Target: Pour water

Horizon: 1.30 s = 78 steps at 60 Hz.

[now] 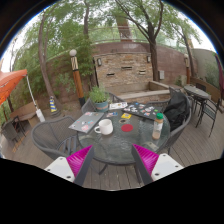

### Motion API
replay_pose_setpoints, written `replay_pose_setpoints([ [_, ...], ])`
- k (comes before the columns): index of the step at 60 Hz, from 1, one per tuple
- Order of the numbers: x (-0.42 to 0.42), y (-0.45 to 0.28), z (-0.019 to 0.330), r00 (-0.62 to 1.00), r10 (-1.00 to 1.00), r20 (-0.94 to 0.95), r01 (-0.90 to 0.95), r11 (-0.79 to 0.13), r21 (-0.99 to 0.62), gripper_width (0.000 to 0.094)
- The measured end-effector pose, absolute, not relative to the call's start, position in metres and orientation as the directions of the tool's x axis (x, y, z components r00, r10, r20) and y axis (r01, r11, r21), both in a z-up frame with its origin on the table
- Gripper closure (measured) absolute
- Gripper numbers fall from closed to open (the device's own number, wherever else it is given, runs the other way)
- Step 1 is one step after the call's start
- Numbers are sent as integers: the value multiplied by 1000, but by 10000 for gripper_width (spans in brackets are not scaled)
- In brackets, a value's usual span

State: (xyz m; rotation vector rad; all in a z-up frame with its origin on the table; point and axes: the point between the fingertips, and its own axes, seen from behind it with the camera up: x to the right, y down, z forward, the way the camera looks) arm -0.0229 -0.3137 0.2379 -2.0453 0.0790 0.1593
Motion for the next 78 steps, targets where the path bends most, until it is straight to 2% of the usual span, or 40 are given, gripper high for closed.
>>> replay_pose_setpoints([
  [10,6,-324,227,990,-12,-137,-127,-460,-879,102],
  [22,85,-294,197,994,-18,-109,-106,-439,-892,112],
  [32,174,-218,155,997,-39,-73,-82,-364,-928,100],
  [42,215,-120,105,997,7,-80,-75,-282,-957,103],
  [53,228,-36,91,995,42,-87,-78,-187,-979,104],
  [55,226,-26,89,995,55,-84,-73,-175,-982,134],
  [56,225,-22,87,995,62,-79,-67,-172,-983,181],
  [57,223,-18,84,995,69,-71,-58,-174,-983,264],
  [59,227,-15,70,997,68,-42,-26,-213,-977,524],
  [61,227,-12,79,999,42,-24,-17,-153,-988,519],
  [63,233,2,69,999,29,-30,-26,-144,-989,521],
  [64,233,-7,81,999,28,-47,-44,-121,-992,522],
  [66,230,-10,80,998,29,-56,-51,-144,-988,523],
  [78,222,-4,79,993,103,-64,-50,-138,-989,522],
])
